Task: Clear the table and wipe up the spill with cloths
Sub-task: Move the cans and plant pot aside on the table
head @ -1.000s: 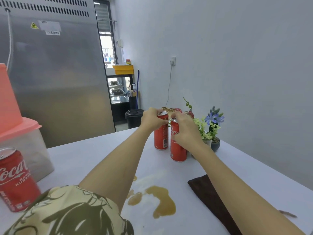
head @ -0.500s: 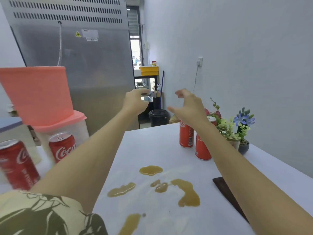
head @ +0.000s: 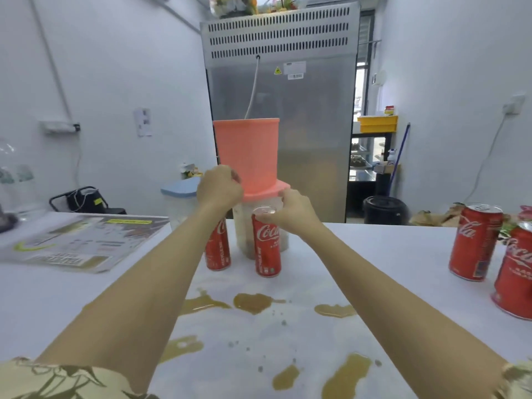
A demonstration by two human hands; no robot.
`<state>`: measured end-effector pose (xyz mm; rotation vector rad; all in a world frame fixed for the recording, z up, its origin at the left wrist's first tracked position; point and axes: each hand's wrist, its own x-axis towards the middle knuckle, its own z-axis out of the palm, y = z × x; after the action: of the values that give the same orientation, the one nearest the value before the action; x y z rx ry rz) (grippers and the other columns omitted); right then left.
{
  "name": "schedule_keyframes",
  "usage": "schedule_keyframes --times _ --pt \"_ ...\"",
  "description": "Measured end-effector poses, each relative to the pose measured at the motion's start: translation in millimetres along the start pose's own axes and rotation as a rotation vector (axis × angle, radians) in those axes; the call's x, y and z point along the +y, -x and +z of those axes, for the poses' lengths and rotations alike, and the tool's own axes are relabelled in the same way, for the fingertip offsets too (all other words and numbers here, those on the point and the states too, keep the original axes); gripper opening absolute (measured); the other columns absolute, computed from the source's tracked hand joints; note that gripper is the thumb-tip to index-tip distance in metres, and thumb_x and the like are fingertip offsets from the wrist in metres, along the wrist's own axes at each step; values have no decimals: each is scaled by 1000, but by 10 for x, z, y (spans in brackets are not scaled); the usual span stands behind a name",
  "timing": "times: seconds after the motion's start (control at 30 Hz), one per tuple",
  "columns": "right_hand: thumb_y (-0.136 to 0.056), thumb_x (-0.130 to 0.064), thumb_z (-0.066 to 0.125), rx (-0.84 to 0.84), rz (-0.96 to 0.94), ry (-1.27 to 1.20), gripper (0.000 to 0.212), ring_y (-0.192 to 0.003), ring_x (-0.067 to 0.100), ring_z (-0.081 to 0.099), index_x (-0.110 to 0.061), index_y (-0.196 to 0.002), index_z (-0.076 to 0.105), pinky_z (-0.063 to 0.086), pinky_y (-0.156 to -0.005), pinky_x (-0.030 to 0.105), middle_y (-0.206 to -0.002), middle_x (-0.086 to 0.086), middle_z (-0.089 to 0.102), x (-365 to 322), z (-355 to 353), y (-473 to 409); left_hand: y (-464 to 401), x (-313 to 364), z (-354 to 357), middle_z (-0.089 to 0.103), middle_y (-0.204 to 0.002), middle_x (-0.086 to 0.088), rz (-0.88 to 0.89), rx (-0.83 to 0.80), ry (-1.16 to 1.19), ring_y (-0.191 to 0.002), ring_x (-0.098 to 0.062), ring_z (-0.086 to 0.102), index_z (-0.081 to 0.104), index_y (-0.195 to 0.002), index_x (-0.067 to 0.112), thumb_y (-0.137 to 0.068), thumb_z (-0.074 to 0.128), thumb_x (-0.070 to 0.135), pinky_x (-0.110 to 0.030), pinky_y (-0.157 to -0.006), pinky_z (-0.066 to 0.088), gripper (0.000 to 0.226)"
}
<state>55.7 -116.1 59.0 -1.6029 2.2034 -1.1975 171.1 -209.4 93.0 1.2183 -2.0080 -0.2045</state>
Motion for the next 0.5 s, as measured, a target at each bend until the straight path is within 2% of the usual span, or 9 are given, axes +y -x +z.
schedule_keyframes --times 0.13,0.23,0.33,0.4,0.5 --pt "-74 -36 77 -18 17 16 67 -104 24 57 -13 -126 43 51 -84 40 -119 7 58 -58 286 -71 5 -360 75 48 -129 -13 -131 -172 -209 -122 -38 39 56 -121 20 -83 56 22 -41 -95 38 39" --pt "-73 -35 78 -34 43 24 72 -104 24 58 -13 -130 39 53 -83 39 -122 6 56 -40 400 -121 15 -520 184 41 -136 -12 -205 -247 -196 -127 -38 36 44 -131 21 -81 63 32 -46 -100 35 54" --pt "-73 -31 79 -33 52 24 82 -108 27 57 -12 -135 30 53 -84 40 -125 9 54 -7 469 -136 2 -630 287 47 -138 -8 -206 -317 -85 -125 -29 45 39 -137 17 -78 70 32 -39 -93 42 68" --pt "-73 -26 79 -24 52 9 82 -107 28 57 -12 -134 26 52 -80 38 -122 9 54 18 469 -129 7 -671 308 49 -137 -8 -184 -304 -69 -121 -27 49 40 -136 17 -76 74 31 -34 -84 44 70" --pt "-69 -22 82 -6 71 -22 73 -102 28 58 -14 -123 34 51 -78 38 -117 8 56 45 419 -125 30 -646 248 57 -127 -7 -172 -242 -60 -115 -26 54 50 -128 15 -71 80 27 -30 -77 42 65"
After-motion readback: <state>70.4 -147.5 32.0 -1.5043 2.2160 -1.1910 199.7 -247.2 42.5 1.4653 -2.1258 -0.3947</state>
